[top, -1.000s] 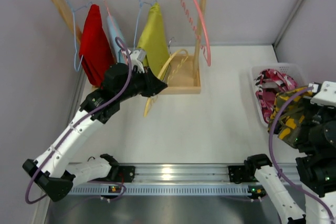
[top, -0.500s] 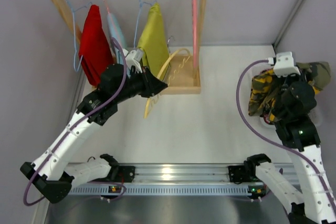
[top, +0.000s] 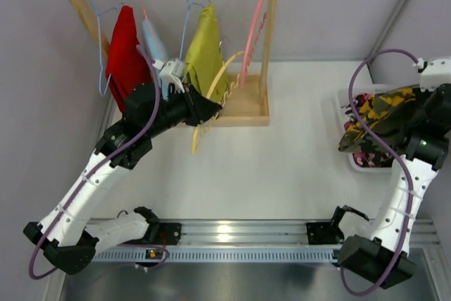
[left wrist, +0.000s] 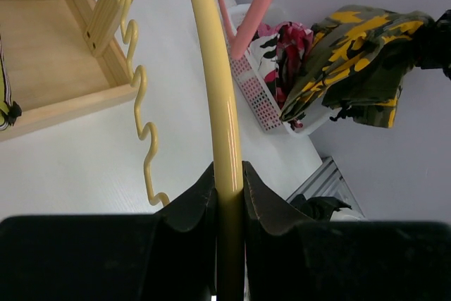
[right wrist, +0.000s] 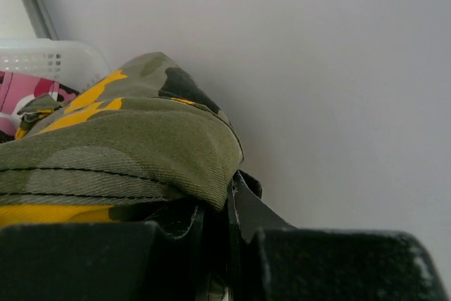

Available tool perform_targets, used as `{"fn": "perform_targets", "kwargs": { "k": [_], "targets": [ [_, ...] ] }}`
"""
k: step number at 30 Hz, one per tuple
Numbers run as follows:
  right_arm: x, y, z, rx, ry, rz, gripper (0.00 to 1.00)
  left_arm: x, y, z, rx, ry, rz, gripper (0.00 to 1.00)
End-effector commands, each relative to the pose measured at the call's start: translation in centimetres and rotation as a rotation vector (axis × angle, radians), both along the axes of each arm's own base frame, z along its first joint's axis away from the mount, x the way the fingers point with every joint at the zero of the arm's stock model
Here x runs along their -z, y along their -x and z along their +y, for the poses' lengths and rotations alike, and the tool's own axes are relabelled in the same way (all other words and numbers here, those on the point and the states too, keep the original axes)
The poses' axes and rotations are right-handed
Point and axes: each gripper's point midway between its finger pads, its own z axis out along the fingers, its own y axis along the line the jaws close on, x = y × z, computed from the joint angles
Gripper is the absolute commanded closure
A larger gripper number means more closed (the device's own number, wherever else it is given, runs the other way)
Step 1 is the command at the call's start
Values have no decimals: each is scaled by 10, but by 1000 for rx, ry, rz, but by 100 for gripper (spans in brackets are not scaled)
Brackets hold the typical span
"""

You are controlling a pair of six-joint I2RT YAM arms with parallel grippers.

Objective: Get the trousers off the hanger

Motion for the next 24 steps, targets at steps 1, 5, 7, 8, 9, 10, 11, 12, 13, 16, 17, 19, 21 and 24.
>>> {"fn": "perform_targets", "kwargs": {
  "k": [1, 5, 7, 8, 9, 10, 11, 12, 13, 16, 17, 19, 21, 24],
  "targets": [
    [-22, -23, -1, -104, 8, -96, 100, -55, 0, 5, -24, 85, -145, 100],
    [46, -67, -15, -119, -161, 10, 100, -52, -11, 4, -62, 84, -123, 100],
    [63, -82, -19, -128, -189, 24, 100, -49, -14, 3, -67, 75, -121, 100],
    [68, -87, -22, -127, -187, 23, 100, -51, -15, 4, -72, 74, -124, 100],
    [75, -98, -22, -141, -186, 23, 100, -51, -17, 4, -79, 71, -129, 100],
    [83, -102, -21, -146, -193, 36, 100, -50, -19, 4, -80, 58, -137, 100],
    [87, -107, -19, -150, -196, 42, 100, -56, -19, 5, -84, 60, -151, 100],
    [99, -118, -14, -166, -215, 63, 100, -56, -23, 5, -95, 53, -154, 100],
    [102, -123, -12, -164, -228, 68, 100, -57, -26, 6, -103, 42, -166, 100],
    [128, -137, -7, -155, -290, 102, 100, -62, -38, 10, -156, 18, -193, 100],
    [144, -142, -5, -151, -315, 131, 100, -66, -38, 12, -163, 19, -203, 100],
    [164, -144, -4, -137, -334, 171, 100, -66, -44, 17, -200, 4, -211, 100],
    [187, -146, -5, -124, -358, 217, 100, -63, -43, 18, -202, -6, -214, 100],
    [207, -143, -4, -125, -372, 267, 100, -57, -39, 19, -184, -21, -218, 100]
  ]
}}
